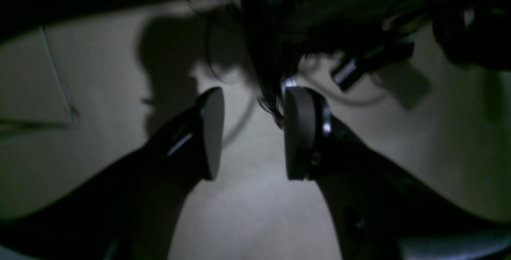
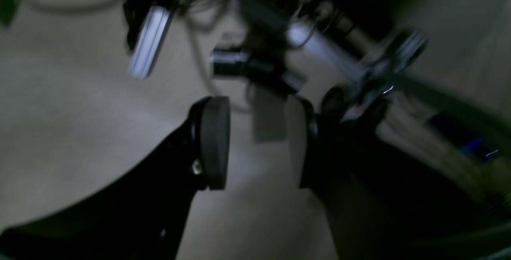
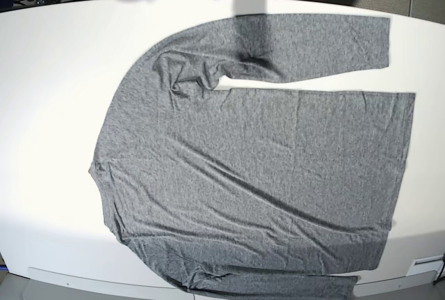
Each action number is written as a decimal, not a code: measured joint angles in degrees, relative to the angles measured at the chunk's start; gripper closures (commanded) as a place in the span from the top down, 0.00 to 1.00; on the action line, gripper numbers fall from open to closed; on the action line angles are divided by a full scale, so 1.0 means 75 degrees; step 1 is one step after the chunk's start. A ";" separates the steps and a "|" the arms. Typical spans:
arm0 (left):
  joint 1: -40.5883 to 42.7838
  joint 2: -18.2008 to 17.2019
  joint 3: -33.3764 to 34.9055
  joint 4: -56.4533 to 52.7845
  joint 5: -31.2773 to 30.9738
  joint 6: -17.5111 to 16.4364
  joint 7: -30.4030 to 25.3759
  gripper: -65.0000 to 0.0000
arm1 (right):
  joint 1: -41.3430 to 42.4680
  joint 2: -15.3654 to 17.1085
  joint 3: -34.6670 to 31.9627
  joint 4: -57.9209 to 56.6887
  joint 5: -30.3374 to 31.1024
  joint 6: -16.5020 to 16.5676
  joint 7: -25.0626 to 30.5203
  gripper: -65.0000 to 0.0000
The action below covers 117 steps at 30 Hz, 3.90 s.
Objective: Fold the T-shirt properly
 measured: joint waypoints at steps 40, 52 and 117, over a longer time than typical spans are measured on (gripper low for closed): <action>-0.5237 -0.1836 -0.0670 0.2428 0.2052 -0.0146 0.1510 0.61 | 0.3692 -0.1058 0.1370 0.2850 -0.1422 -0.0166 -0.0592 0.38; -0.5342 -0.3115 0.0219 -0.0029 0.5936 -0.0189 -0.1891 0.61 | 0.3689 -0.1064 0.1370 0.2850 -0.1964 -0.0166 -0.0597 0.38; -0.8530 -0.2952 0.3316 -0.4674 0.7487 0.1405 -0.2559 0.48 | 0.3943 -0.1533 0.1376 0.2850 -0.1982 0.3669 -0.0047 0.38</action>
